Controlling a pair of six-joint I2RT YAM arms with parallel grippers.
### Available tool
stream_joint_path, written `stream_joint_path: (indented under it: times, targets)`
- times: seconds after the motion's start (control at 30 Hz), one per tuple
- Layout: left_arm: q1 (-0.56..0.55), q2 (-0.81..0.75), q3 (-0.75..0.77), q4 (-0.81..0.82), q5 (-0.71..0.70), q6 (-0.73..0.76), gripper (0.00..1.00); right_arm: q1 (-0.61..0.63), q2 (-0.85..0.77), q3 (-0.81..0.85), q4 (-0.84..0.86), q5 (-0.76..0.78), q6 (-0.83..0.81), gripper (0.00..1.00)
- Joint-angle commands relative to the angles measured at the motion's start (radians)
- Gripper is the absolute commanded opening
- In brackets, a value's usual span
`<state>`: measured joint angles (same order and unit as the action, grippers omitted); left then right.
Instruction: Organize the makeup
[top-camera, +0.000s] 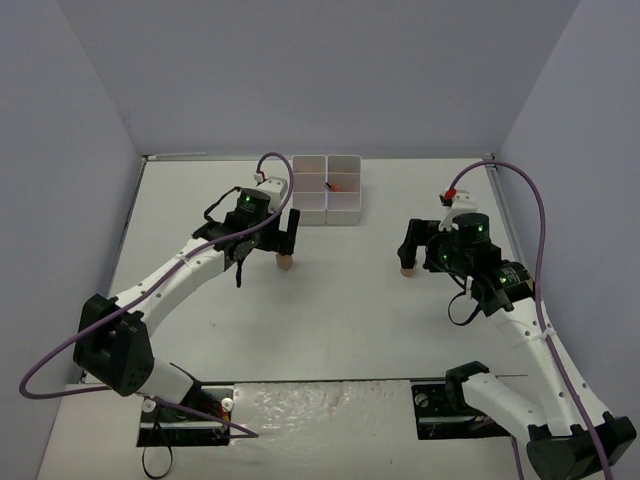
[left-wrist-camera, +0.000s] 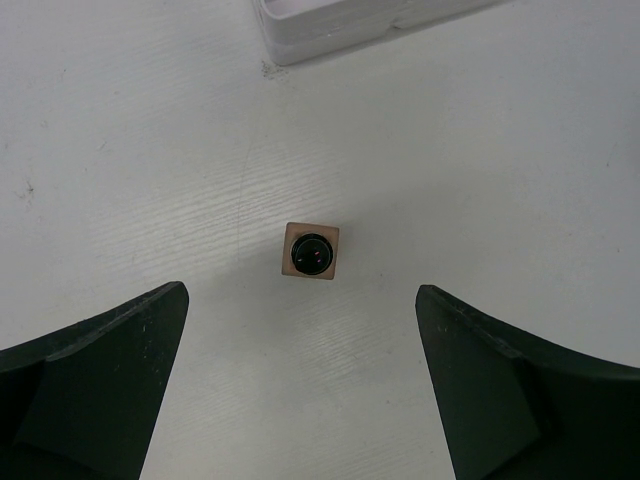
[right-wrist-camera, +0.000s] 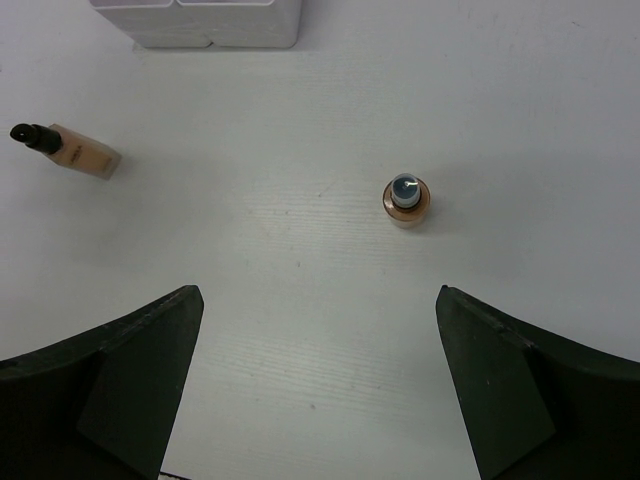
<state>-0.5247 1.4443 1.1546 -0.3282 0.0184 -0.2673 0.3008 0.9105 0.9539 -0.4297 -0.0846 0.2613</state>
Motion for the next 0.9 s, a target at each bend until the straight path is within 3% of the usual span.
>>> stream_joint_path:
  times: [0.0, 0.37, 0.87]
  targets:
    - [-0.009, 0.004, 0.076, -0.008, 0.001, 0.016, 0.96, -0.005, 0.003, 0.02, 0.057, -0.021, 0.003, 1.0]
    - [-0.033, 0.086, 0.136, -0.055, -0.027, 0.006, 0.85, -0.005, 0.001, 0.014, 0.061, -0.029, 0.0, 1.0]
    - [-0.046, 0.207, 0.143, -0.034, -0.12, -0.073, 0.56, -0.005, -0.016, -0.006, 0.06, -0.03, -0.002, 1.0]
